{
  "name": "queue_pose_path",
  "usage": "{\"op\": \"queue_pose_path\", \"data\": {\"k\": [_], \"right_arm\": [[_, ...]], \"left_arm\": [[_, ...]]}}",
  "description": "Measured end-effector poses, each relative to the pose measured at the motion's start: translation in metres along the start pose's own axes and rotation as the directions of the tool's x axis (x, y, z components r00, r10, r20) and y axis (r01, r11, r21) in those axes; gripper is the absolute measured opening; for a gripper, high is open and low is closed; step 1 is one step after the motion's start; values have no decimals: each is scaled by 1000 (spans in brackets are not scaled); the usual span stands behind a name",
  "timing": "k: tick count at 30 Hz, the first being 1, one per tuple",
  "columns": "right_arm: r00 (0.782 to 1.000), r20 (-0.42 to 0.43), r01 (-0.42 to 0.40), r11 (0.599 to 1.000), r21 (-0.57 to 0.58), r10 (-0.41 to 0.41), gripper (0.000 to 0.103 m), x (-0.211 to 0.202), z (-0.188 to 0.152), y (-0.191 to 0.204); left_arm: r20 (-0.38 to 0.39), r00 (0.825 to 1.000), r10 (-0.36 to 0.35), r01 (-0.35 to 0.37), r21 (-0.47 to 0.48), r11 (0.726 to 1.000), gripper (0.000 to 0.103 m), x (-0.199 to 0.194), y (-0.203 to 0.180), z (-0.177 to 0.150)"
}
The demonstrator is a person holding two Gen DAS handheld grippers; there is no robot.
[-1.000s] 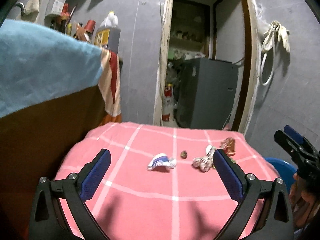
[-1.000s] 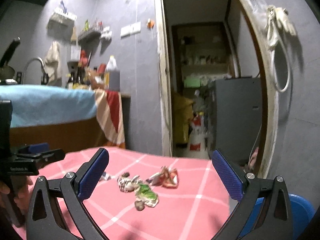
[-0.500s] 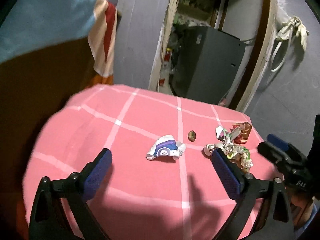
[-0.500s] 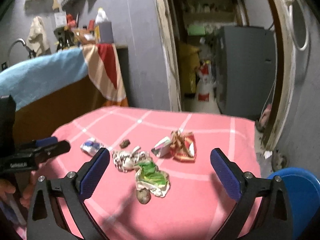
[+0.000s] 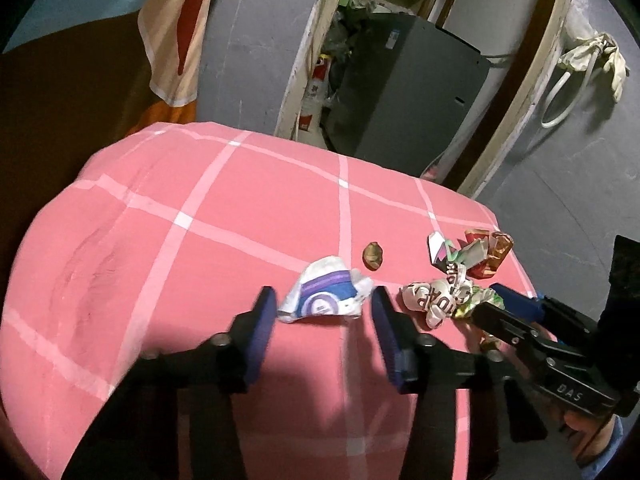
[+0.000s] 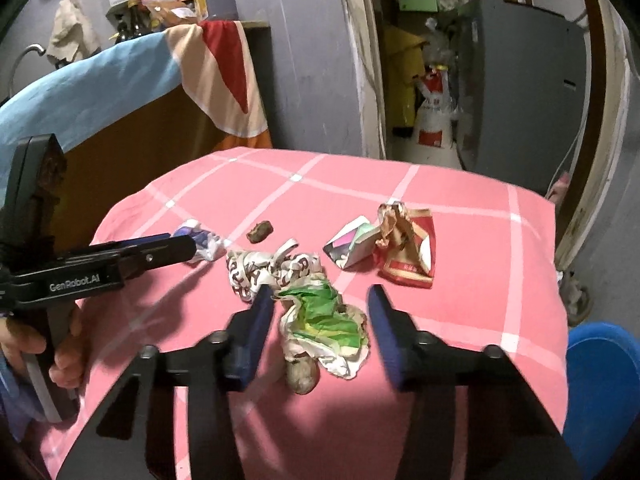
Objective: Collect trash
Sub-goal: 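Grasp the white-blue wrapper with the left tool while the right tool grasps the green wrapper, then carry both held wrappers over the blue basin and open both tools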
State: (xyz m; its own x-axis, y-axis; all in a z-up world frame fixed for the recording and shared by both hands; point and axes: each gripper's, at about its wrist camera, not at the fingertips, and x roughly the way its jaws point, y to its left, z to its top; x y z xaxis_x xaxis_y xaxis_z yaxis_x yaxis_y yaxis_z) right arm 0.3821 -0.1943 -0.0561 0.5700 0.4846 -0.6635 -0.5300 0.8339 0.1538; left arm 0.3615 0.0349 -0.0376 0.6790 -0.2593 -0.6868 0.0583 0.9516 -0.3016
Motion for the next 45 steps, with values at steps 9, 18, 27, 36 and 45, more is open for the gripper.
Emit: {"op": "queue_pose_path", "data": {"k": [9, 18, 27, 36, 45], "right_arm": [[1000, 15, 2, 1000, -21, -2, 24, 0, -2, 7], [987, 158, -13, 1000, -9, 14, 22, -23, -6, 5], [881, 473, -2, 1000, -8, 6, 22, -87, -16, -2], [721, 686, 85, 995, 50, -96, 22, -148, -30, -19], [631, 741, 175, 972, 156, -232, 23, -188, -56, -48]], "left_arm": [[4, 1000, -26, 26, 26, 999, 12, -1, -7, -3], [102, 994, -28, 23, 51, 998, 12, -25, -30, -14], [285, 954, -95, 56, 141, 988, 12, -59, -81, -23], [426, 887, -180, 84, 234, 969, 12, -79, -132, -20], [443, 850, -285, 143, 326, 934, 12, -76, -185, -23]]}}
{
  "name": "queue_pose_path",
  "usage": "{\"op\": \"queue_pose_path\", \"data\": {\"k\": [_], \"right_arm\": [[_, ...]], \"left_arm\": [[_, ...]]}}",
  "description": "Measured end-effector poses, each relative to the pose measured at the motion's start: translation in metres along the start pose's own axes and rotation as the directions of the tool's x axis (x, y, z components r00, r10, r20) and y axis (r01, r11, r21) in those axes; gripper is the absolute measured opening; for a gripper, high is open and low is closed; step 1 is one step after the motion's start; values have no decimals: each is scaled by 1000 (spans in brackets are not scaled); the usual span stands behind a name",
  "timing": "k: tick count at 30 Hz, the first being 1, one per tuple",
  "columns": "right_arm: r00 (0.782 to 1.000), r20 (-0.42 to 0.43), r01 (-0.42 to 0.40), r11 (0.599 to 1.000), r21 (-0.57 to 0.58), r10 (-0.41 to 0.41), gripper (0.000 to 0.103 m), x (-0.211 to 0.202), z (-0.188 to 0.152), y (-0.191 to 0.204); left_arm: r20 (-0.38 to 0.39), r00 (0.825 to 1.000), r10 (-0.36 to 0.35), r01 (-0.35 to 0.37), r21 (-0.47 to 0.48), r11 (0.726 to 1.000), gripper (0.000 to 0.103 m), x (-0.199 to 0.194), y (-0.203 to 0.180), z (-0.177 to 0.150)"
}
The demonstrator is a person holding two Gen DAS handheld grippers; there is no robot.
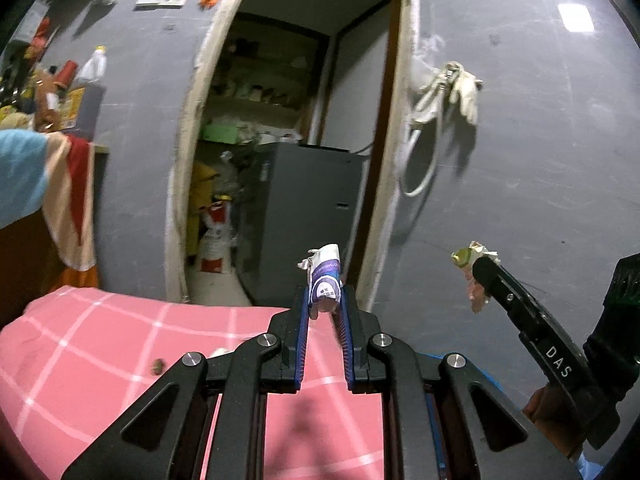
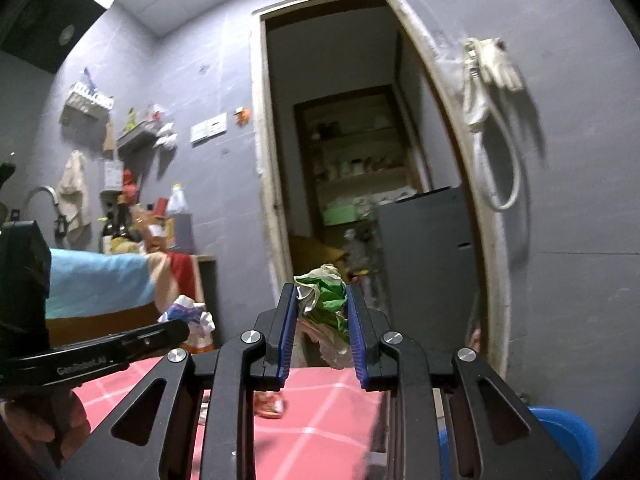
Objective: Collect trash
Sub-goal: 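Carry both held wrappers over the blue basin and open both tools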
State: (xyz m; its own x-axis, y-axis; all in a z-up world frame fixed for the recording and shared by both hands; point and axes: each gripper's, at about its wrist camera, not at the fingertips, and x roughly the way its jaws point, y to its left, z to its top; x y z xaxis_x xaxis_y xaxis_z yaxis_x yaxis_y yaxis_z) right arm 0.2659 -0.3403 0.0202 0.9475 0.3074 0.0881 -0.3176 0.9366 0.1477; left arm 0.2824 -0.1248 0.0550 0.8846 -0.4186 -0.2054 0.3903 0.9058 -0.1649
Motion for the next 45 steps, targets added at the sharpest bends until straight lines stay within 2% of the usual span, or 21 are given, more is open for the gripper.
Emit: {"op": "queue_pose_path", "data": {"k": [6, 14, 20, 25, 35, 38, 42, 45], "right_arm": [[996, -2, 89, 996, 16, -89, 23, -19, -2, -31], [983, -47, 179, 982, 59, -177, 25, -32, -9, -67], [969, -130, 219, 973, 77, -208, 25, -30, -18, -85], [954, -193, 249, 965, 78, -231, 25, -25, -24, -93], [903, -347, 298, 951, 87, -251, 25, -12, -40, -112], [895, -367, 306, 948, 88, -255, 26, -12, -41, -116], [884, -389, 317, 944, 91, -259, 31, -10, -43, -118], [879, -397, 324, 942, 91, -264, 33, -10, -43, -120]], "left_arm": [[-35, 997, -63, 64, 22, 998, 12, 20, -34, -5], [-112, 985, -131, 134, 21, 991, 12, 48, -73, -16], [-192, 968, -162, 163, -14, 987, 12, 68, -87, -25], [-278, 945, -172, 166, -45, 985, 12, 87, -90, -36], [-407, 895, -183, 145, -123, 982, 13, 122, -85, -57], [-426, 887, -176, 133, -130, 983, 16, 129, -83, -62], [-435, 888, -149, 112, -112, 987, 32, 134, -83, -64], [-435, 890, -139, 105, -102, 989, 34, 135, -85, -67]]}}
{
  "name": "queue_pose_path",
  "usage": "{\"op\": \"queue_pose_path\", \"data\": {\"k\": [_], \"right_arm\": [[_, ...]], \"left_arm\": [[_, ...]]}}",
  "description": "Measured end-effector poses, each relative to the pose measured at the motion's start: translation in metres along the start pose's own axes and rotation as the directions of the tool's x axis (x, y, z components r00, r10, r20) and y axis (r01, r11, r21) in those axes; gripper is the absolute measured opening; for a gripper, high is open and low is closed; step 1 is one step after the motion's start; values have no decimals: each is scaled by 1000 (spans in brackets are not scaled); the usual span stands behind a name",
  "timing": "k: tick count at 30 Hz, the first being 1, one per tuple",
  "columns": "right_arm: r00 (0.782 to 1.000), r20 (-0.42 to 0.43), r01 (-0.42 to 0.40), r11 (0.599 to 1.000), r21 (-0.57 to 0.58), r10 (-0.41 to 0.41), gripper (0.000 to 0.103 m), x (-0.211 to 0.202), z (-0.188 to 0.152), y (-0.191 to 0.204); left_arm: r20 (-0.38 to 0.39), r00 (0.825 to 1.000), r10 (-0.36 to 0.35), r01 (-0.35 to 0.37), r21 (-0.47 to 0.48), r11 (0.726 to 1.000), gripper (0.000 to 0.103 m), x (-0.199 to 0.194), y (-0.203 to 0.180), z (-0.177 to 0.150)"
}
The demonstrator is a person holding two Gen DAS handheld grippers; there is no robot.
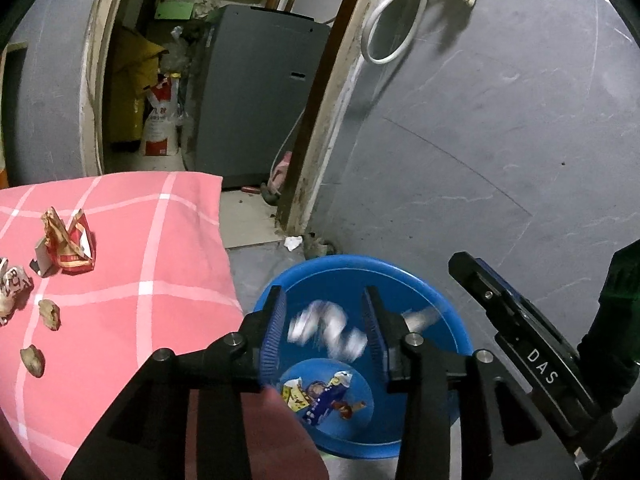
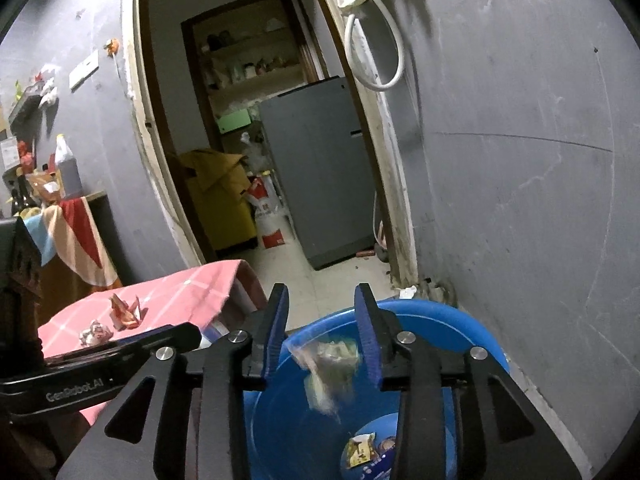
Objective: Collect trash
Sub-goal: 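Carry both held wrappers over the blue basin and open both tools, then move both open tools back over the table toward the remaining trash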
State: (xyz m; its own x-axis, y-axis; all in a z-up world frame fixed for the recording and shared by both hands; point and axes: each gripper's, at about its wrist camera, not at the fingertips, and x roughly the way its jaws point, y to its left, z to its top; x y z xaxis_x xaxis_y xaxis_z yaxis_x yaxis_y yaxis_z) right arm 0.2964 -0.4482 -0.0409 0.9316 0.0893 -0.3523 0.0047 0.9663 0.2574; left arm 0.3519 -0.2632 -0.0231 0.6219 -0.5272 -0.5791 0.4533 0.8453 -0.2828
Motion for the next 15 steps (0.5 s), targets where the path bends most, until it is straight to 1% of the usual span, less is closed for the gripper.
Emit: {"op": "queue_pose_path", "data": {"k": [3, 4, 5, 7, 9, 11, 12, 13, 14, 15], "right_arm": [[1000, -4, 7, 1000, 6, -7, 35, 1, 0, -3], [1000, -5, 7, 1000, 8, -7, 40, 2, 0, -4], [1000, -2, 8, 1000, 10, -8, 42, 2, 0, -4], [1000, 3, 8, 1000, 11, -8, 46, 1, 1, -5], [1000, 17, 6, 1000, 10, -6, 50, -1, 2, -4], [999, 36, -2, 1000, 8, 2, 53, -2, 3, -1], [999, 47, -7, 1000, 7, 7, 60, -3, 4, 0], [998, 67, -13, 1000, 4, 13, 72, -5, 4, 3], [997, 80, -16, 1000, 2, 16, 77, -7, 5, 4], [994, 108, -24, 1000, -4, 24, 82, -10, 5, 8]], "left_arm": [[-9, 1000, 12, -12, -3, 1000, 35, 0, 3, 0], [-9, 1000, 13, -13, -5, 1000, 36, -1, 4, 0], [-5, 1000, 17, -17, -10, 1000, 38, -3, 5, 0], [13, 1000, 26, -26, -18, 1000, 47, -8, 9, 1], [49, 998, 46, -45, -26, 999, 54, -17, 15, 2], [79, 995, 62, -59, -33, 998, 58, -26, 19, 3], [98, 993, 71, -67, -38, 997, 60, -32, 23, 4], [118, 989, 83, -78, -43, 996, 64, -39, 27, 5], [136, 986, 95, -89, -48, 995, 67, -45, 30, 5], [154, 982, 107, -100, -54, 994, 76, -52, 33, 6]]}}
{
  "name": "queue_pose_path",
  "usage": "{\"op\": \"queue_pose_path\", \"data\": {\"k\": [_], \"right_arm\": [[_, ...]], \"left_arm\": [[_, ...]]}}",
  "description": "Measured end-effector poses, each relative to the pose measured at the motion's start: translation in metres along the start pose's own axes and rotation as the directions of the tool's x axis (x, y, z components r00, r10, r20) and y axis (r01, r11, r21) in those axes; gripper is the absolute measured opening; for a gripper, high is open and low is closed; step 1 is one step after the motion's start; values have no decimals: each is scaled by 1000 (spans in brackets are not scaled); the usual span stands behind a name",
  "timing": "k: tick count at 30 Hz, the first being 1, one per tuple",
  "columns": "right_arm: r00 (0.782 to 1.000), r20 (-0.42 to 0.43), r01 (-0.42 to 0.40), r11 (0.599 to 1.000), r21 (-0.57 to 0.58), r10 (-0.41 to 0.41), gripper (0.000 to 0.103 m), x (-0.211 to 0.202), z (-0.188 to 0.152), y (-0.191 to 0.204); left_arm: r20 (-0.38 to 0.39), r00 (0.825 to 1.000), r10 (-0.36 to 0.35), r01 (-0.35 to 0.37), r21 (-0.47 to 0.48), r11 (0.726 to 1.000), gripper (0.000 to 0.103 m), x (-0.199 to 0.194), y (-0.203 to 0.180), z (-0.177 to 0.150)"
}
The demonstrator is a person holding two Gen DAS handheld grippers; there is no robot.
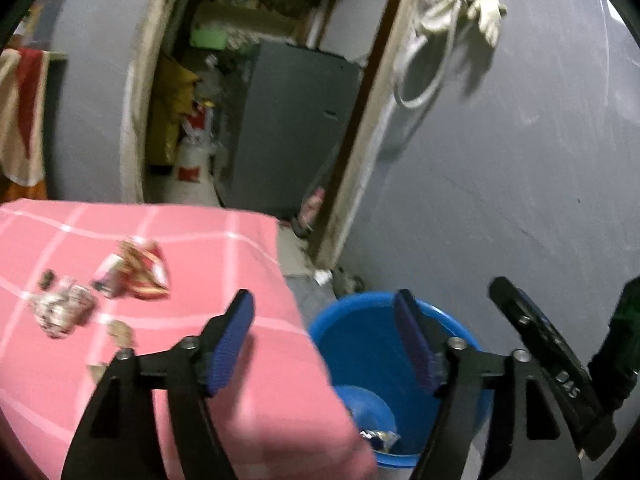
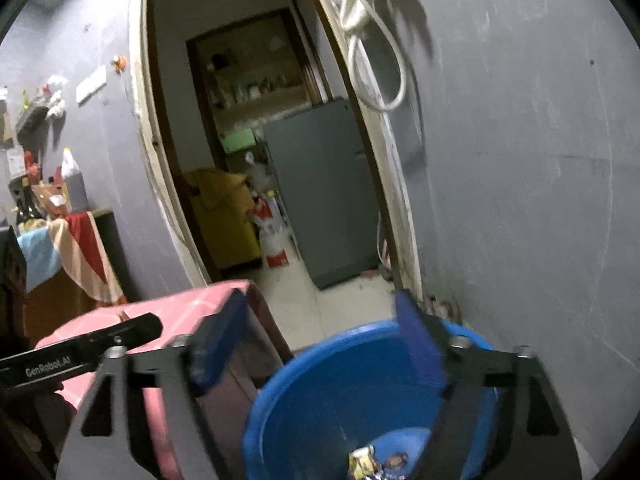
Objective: Collect trash
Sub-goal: 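Move both open tools back over the table toward the remaining trash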
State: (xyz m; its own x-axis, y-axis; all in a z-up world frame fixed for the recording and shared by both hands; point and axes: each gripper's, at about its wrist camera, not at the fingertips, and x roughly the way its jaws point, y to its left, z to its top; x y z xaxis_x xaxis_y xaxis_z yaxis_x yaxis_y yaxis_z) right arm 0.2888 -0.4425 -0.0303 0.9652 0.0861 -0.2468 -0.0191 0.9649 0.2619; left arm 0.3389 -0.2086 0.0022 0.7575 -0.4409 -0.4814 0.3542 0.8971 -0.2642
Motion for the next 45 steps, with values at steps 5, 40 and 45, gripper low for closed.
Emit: {"op": "queue_pose_path", "data": {"k": [5, 40, 45], "right_arm": [[993, 101, -50, 998, -42, 54, 100, -11, 6, 22], [940, -123, -341, 894, -290, 319, 103, 33, -32, 190], [920, -259, -361, 891, -275, 293, 103, 53, -42, 196]], "left_arm": [[135, 988, 69, -66, -28, 997, 97, -37, 24, 7], [82, 939, 334, -328, -86, 941, 97, -127, 187, -21], [-5, 944, 329, -327, -113, 938, 97, -115, 194, -21]]}}
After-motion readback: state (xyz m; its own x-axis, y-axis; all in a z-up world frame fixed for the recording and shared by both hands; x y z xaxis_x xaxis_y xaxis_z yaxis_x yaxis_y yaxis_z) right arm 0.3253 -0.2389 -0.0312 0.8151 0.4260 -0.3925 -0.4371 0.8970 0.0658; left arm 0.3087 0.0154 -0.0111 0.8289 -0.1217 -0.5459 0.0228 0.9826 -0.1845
